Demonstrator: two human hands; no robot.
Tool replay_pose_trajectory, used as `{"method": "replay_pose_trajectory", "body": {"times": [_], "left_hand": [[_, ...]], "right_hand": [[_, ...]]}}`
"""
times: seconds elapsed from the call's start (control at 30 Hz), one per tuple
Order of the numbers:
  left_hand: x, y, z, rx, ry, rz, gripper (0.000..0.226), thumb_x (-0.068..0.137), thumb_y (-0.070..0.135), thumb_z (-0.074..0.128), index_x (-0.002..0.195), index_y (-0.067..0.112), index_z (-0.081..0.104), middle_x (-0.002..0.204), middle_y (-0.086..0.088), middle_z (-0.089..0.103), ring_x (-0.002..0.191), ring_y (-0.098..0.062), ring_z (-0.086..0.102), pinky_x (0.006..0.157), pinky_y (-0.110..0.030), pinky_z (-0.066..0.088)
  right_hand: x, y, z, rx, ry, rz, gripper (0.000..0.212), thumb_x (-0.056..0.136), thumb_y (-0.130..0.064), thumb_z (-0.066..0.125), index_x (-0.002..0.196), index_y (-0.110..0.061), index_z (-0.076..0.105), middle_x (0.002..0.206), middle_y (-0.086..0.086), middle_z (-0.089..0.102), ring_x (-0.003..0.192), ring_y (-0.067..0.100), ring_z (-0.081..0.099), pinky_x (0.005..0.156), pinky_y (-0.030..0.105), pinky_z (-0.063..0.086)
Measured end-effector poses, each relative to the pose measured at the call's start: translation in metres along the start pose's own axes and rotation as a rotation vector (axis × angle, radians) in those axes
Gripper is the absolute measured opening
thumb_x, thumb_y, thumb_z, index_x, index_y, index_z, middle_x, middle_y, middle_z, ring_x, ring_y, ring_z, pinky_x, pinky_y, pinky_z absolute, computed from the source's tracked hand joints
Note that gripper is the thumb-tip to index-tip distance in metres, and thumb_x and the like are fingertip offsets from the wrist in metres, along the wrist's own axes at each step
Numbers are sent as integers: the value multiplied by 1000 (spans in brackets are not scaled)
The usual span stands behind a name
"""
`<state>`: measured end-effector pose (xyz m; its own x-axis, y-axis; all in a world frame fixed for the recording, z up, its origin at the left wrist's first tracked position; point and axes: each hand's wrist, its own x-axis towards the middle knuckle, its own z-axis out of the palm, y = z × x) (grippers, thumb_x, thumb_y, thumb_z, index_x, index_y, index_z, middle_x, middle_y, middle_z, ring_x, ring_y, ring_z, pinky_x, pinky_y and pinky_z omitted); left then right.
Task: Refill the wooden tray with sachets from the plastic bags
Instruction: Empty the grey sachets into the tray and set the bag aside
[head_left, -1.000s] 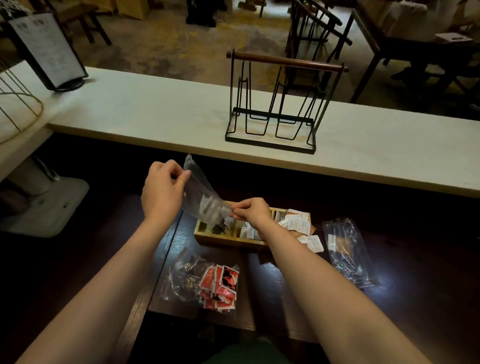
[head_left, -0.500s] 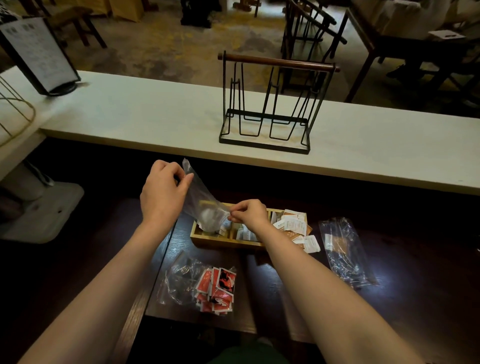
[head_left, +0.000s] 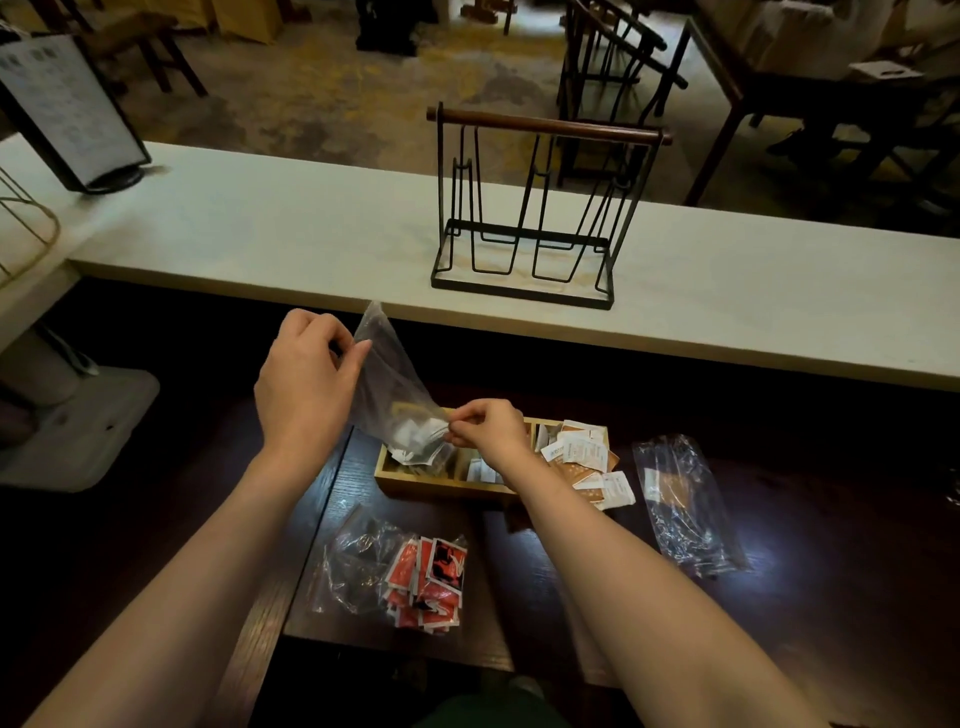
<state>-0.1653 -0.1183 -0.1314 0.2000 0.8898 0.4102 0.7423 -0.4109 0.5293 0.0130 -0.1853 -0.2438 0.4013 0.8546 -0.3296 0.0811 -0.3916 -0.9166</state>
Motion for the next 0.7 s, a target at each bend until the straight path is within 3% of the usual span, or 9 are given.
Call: {"method": "replay_pose_trajectory", "body": {"times": [0.13,0.23,0.3,0.47,0.6,0.7], "left_hand": [[-1,0,-2,-36,41,-1,21,86,33,64,74,20,53,88,8,49,66,-10,49,54,-20,31],[0,-2,0,-63,51,2,21,88,32,62,75,19,53,89,7,49,66,-10,48,56,-22,34],[-1,-5,5,-73,54,-10,20,91,32,57,78,18,51,88,6,49,66,-10,47,54,-21,31],[-14,-15,29,-101,-20,-69,13,94,30,51,91,17,53,92,3,50,74,-14,49,62,-33,37],[-43,-11,70,-80,-271,17,12,93,28,54,92,16,57,95,0,53,79,-18,54,66,-35,43],[-73,-2,106,-109,-555,89,10,93,23,54,97,15,58,99,-1,56,89,-20,57,76,-35,47]], "right_hand": [[-6,1,-2,-38,55,-70,12,87,-5,63,89,-15,71,74,-1,70,69,12,71,68,21,58],[-10,0,-9,-178,121,-143,13,88,-14,63,96,-19,72,80,-6,69,73,10,66,67,22,55],[-14,-2,-17,-333,158,-227,15,89,-18,62,98,-23,73,86,-9,66,78,5,61,65,14,47],[-33,0,-65,-384,376,-337,6,87,-19,66,88,-18,72,85,-6,64,76,-1,56,67,5,40],[-57,20,-115,-382,618,-329,5,84,-17,68,79,-19,69,77,-7,59,70,1,54,62,9,38],[-72,42,-143,-373,749,-259,6,83,-12,69,77,-14,70,77,2,61,71,16,57,65,26,44]]}}
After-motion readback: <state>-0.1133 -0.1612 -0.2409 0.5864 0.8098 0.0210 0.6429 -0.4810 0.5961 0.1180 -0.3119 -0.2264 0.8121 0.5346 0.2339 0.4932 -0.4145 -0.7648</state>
